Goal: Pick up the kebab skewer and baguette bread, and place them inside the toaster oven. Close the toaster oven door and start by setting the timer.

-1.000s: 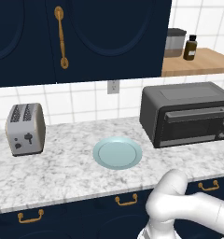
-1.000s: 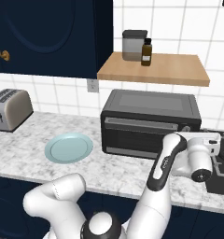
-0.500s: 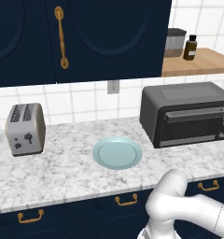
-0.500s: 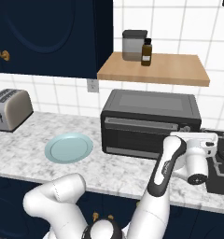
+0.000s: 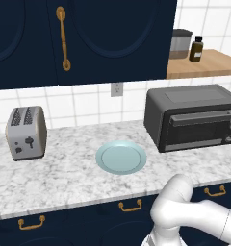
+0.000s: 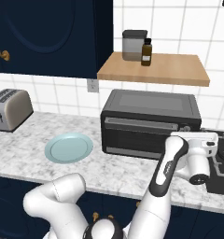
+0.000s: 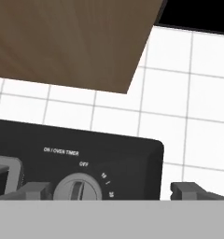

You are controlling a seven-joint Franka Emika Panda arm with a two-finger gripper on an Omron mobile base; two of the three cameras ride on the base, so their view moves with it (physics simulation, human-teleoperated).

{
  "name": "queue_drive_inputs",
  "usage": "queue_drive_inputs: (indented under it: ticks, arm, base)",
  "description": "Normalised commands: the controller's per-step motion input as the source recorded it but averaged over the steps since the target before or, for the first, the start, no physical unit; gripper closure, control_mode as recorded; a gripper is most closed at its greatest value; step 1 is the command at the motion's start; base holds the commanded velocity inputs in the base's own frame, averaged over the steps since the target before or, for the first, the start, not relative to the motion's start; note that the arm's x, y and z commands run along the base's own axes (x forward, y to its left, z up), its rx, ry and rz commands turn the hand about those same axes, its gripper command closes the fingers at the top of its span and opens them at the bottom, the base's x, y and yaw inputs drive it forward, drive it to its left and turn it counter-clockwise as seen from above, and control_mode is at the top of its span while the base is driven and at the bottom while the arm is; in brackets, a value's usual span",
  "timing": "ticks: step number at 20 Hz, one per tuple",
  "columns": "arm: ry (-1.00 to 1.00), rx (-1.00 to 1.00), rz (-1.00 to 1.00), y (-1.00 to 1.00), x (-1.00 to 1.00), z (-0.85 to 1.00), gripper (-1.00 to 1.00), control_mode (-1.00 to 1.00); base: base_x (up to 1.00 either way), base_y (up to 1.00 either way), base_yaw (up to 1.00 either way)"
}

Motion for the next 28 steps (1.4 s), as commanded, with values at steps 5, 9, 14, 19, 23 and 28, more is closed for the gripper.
queue_drive_inputs:
  ticks: [5, 9, 14, 19, 23, 28]
  arm:
    - [0.00, 0.00, 0.00, -0.17, 0.00, 0.00, -1.00, -1.00]
    - [-0.01, 0.00, -0.01, -0.21, 0.00, 0.00, -1.00, -1.00]
    - [-0.04, 0.00, -0.02, -0.17, 0.00, 0.00, -1.00, -1.00]
    - [-0.06, 0.00, -0.05, -0.15, -0.07, 0.00, -1.00, -1.00]
    - [-0.05, 0.00, -0.04, -0.14, -0.06, 0.00, -1.00, -1.00]
    - [-0.04, 0.00, -0.03, -0.13, -0.15, 0.00, -1.00, -1.00]
  base:
    - [0.00, 0.00, 0.00]
    - [0.00, 0.00, 0.00]
    - [0.00, 0.00, 0.00]
    - [0.00, 0.00, 0.00]
    - [0.00, 0.00, 0.00]
    - [0.00, 0.00, 0.00]
